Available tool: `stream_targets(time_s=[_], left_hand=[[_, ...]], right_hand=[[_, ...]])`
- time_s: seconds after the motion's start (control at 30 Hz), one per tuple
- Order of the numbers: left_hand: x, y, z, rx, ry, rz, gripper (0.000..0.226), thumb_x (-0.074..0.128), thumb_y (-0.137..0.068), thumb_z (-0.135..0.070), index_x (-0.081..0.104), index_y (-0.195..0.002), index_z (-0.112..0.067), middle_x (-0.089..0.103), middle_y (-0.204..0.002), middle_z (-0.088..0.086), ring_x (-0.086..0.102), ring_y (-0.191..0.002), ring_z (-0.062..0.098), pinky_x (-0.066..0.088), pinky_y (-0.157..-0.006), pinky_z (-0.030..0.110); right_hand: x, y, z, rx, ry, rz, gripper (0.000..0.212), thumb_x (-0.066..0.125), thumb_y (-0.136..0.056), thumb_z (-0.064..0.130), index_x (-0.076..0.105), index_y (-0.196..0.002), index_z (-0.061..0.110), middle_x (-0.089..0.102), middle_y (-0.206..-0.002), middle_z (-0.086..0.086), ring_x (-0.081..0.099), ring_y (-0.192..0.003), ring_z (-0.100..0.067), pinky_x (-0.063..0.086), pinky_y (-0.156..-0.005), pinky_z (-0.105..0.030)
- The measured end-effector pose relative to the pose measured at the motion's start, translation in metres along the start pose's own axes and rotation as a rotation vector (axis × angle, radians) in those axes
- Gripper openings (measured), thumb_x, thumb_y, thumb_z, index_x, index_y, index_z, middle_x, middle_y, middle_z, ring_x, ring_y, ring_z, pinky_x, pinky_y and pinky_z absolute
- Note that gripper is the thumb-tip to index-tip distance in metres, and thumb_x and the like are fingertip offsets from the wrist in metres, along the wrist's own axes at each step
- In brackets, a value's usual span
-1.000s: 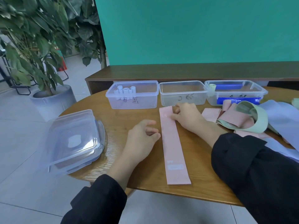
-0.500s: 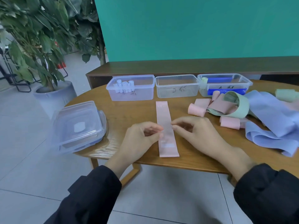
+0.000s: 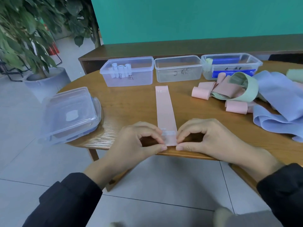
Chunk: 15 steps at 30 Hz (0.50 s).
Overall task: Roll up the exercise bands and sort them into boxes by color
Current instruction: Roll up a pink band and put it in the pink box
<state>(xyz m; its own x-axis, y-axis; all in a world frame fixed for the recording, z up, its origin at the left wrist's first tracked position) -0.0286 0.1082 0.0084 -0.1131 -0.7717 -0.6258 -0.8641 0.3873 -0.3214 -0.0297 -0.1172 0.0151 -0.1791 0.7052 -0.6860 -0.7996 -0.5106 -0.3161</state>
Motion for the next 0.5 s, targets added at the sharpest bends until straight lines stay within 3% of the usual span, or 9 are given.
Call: stream_targets(time_s=[0.37, 0.5], left_hand=[[-0.0037, 0.0005, -0.0015, -0.046, -0.073, 0.050, 0.009, 0.088, -0.076, -0.031, 0.079, -0.078, -0.029, 0.066, -0.103, -0.020, 0.060, -0.104, 0.001, 0.036, -0.081, 0.005], [-0.0038, -0.0020, -0.0005, -0.092, -0.086, 0.083, 0.006, 0.082, -0.082, -0.034, 0.078, -0.080, -0.030, 0.062, -0.107, -0.021, 0.058, -0.105, 0.001, 0.035, -0.080, 0.005]], right_hand=[[0.0022, -0.0010, -0.0001, -0.002, 0.026, 0.034, 0.005, 0.082, -0.083, 0.025, 0.077, -0.083, 0.022, 0.070, -0.095, 0.010, 0.067, -0.088, -0.015, 0.050, -0.077, -0.020], [0.0045, -0.0013, 0.0013, 0.048, 0.011, 0.049, 0.009, 0.078, -0.087, 0.027, 0.072, -0.080, 0.026, 0.067, -0.095, 0.008, 0.064, -0.091, -0.019, 0.049, -0.079, -0.026]])
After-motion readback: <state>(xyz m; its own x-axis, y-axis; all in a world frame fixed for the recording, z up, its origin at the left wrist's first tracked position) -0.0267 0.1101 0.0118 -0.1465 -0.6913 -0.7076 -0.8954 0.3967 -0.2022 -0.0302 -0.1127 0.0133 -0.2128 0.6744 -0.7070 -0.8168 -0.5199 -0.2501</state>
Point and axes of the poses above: each hand's wrist, its own y-axis away from the middle knuckle, its own x-axis out of the palm, z = x × y, the point moved 3 cm from there along -y, towards the middle knuckle
